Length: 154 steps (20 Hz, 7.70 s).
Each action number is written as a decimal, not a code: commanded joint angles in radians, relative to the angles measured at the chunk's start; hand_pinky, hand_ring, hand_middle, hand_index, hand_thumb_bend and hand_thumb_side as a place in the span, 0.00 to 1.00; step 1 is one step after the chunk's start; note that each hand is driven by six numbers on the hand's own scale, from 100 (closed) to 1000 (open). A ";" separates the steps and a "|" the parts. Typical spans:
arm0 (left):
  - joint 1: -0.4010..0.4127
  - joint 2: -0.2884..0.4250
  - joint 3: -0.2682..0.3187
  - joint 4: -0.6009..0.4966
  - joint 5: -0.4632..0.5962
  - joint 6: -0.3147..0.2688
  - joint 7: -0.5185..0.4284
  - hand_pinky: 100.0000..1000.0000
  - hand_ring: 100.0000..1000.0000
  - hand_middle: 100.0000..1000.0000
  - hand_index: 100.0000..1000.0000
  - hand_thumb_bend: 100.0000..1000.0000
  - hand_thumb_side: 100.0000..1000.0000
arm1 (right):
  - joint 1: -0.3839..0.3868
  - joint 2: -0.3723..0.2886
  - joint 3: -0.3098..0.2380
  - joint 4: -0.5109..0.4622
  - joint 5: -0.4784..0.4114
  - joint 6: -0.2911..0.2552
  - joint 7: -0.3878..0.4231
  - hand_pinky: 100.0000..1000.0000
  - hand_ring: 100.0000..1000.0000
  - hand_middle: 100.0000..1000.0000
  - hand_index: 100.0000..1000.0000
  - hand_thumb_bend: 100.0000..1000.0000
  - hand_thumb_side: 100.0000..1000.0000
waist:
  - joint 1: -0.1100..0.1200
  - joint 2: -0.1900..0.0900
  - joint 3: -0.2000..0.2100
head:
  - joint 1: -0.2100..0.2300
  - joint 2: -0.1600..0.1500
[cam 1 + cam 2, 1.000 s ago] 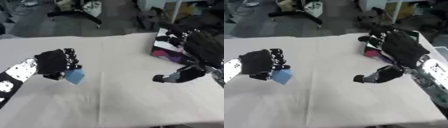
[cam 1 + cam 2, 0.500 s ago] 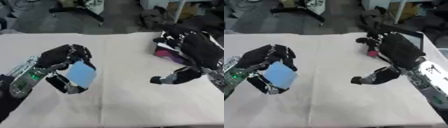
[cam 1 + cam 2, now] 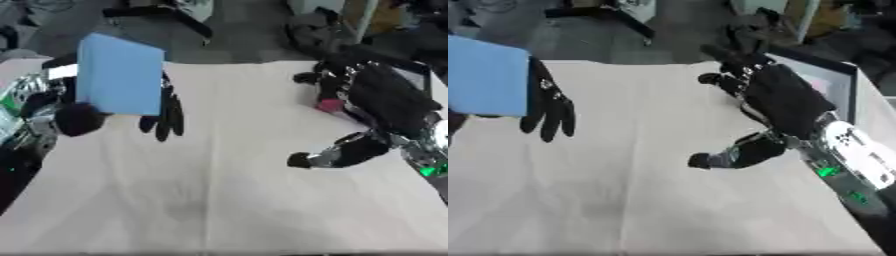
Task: Pick up the objects with one hand, pass them to the other hand, and then place them into the box on the other side of the table.
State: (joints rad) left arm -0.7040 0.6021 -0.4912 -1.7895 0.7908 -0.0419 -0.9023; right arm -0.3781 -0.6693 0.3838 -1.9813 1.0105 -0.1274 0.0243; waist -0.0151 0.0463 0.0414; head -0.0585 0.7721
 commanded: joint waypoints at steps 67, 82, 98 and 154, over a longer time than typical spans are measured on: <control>-0.202 -0.293 -0.190 0.379 -0.337 -0.321 -0.005 0.60 0.44 0.33 0.57 0.00 0.72 | -0.220 0.132 0.118 -0.019 -0.065 0.002 0.155 0.64 0.75 1.00 0.83 0.77 0.97 | 0.020 0.035 0.008 | -0.022 -0.002; -0.208 -0.276 -0.161 0.286 -0.247 -0.147 -0.005 0.60 0.48 0.32 0.57 0.00 0.71 | -0.213 0.131 0.114 -0.019 -0.060 0.008 0.137 0.63 0.74 1.00 0.80 0.62 0.94 | 0.020 0.034 0.004 | -0.017 -0.002; -0.178 -0.282 -0.168 0.432 -0.398 -0.320 -0.005 0.60 0.48 0.32 0.58 0.00 0.74 | -0.210 0.131 0.103 -0.019 -0.086 0.029 0.107 0.58 0.75 1.00 0.84 0.86 0.97 | 0.022 0.034 -0.005 | -0.015 -0.002; -0.193 -0.297 -0.145 0.421 -0.352 -0.265 -0.005 0.60 0.48 0.32 0.57 0.00 0.71 | -0.205 0.142 0.107 -0.019 -0.040 0.026 0.184 0.68 0.77 1.00 0.78 0.59 0.93 | 0.023 0.034 -0.002 | -0.015 -0.002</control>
State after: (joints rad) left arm -0.8698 0.3043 -0.6468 -1.3256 0.4236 -0.2607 -0.8572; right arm -0.5726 -0.5056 0.5103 -2.0128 0.9476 -0.1076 0.2000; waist 0.0082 0.0915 0.0383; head -0.0731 0.7721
